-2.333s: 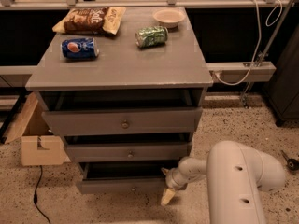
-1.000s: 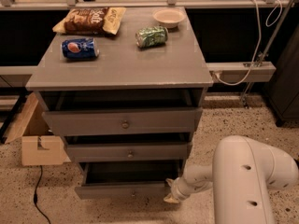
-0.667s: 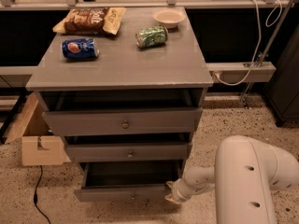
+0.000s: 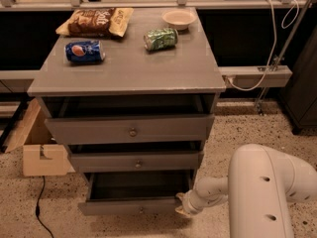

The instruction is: Open bottom drawer

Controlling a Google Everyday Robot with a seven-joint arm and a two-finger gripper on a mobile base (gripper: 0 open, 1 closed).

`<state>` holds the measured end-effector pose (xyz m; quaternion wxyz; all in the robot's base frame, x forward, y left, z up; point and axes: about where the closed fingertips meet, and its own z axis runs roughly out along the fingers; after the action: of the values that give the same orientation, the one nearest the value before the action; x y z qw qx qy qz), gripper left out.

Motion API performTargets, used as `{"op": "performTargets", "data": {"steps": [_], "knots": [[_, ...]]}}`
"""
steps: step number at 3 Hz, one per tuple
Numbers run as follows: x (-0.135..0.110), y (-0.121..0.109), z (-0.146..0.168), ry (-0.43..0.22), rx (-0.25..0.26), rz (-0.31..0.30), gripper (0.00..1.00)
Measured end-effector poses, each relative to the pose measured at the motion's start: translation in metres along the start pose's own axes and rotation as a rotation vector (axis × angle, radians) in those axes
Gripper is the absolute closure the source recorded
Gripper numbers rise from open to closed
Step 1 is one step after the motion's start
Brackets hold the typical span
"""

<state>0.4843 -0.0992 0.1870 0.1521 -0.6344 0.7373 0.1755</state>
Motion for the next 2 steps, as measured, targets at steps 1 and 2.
{"op": "performTargets", "data": {"steps": [1,2], "knots": [[0.0000,0.0000,0.0000,0.000,0.000,0.000,0.42],[-0.0025,0.0004,-0.0051,0.000,0.000,0.000,0.19]]}}
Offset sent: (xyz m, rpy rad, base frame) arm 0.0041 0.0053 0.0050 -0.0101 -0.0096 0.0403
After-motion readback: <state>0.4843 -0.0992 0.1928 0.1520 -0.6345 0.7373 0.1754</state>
